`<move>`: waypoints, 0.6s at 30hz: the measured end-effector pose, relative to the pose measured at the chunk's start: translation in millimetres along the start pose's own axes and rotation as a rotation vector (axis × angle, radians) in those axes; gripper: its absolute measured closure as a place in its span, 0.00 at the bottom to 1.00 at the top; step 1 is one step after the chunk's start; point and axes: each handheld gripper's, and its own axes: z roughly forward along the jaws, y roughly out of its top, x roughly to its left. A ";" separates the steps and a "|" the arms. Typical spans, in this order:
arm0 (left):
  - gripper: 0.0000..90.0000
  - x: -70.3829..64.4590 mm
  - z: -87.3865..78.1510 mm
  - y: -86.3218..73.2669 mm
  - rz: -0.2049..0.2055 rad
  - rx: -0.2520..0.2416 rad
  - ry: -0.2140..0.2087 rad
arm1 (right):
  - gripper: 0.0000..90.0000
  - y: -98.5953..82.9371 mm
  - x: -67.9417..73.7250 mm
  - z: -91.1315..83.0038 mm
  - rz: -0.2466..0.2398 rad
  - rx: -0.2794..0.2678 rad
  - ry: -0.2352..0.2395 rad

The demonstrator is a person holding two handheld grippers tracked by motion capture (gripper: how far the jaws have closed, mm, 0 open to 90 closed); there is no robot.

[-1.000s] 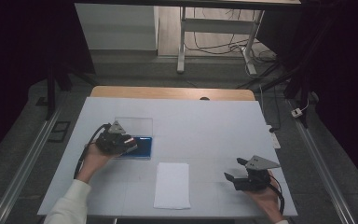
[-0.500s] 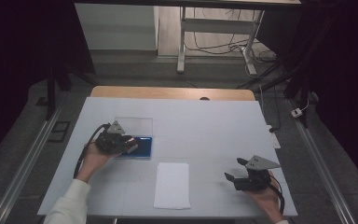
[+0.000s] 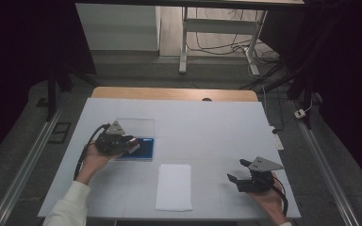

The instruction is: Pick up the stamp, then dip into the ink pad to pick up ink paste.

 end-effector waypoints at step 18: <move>0.78 -3.8 -36.3 10.6 -0.025 -0.091 -0.010 | 0.25 0.5 -1.0 1.0 -0.008 0.002 -0.012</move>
